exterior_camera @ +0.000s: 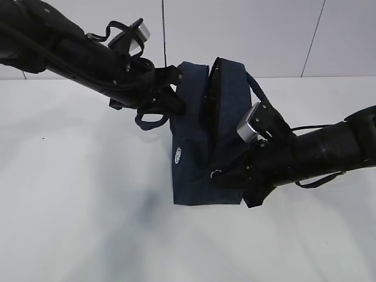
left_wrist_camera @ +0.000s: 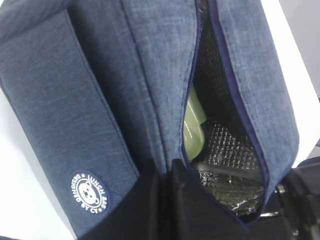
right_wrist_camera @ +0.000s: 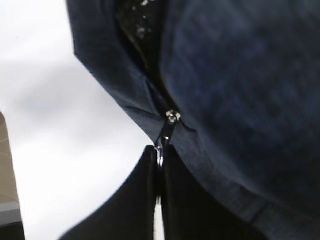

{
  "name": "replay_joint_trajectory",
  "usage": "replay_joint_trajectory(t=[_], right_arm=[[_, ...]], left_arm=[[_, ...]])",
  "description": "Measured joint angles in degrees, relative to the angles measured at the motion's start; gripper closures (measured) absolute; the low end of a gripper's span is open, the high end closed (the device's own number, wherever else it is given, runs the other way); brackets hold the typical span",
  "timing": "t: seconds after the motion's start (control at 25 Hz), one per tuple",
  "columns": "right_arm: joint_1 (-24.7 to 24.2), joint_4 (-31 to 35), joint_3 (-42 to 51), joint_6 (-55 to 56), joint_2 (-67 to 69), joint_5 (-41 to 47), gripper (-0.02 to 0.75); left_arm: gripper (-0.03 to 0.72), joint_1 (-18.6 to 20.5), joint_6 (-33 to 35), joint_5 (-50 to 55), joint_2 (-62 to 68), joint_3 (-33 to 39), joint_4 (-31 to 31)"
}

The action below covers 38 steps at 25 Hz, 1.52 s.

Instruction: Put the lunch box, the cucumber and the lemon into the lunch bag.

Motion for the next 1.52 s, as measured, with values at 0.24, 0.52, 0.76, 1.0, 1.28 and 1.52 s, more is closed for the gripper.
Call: replay_joint_trajectory(t=[0.24, 0.52, 0.76, 1.0, 1.28, 1.52], right_arm=[[0.0, -1.8, 0.0, 2.6, -1.8, -0.1, 0.737], [0.0, -2.9, 0.0, 5.2, -3.9, -0.1, 0.737], [0.0, -5.5, 0.0, 7.8, -5.3, -0.5, 0.737], [0.0, -6.1, 0.0, 9.9, -6.6, -0.6, 0.737], [0.0, -7.4, 0.1, 11.1, -7.7, -0.8, 0.737], [0.0, -8.7, 0.1, 12.7, -9.5, -0.9, 0.737]], left_arm=[[0.69, 0.0, 0.0, -0.1, 0.0, 0.0, 0.0], [0.69, 0.0, 0.0, -0.1, 0.0, 0.0, 0.0], [0.69, 0.0, 0.0, -0.7, 0.0, 0.0, 0.0], [0.69, 0.0, 0.0, -1.0, 0.0, 0.0, 0.0], [0.606, 0.0, 0.0, -1.2, 0.0, 0.0, 0.0], [0.504, 0.0, 0.0, -1.2, 0.0, 0.0, 0.0]])
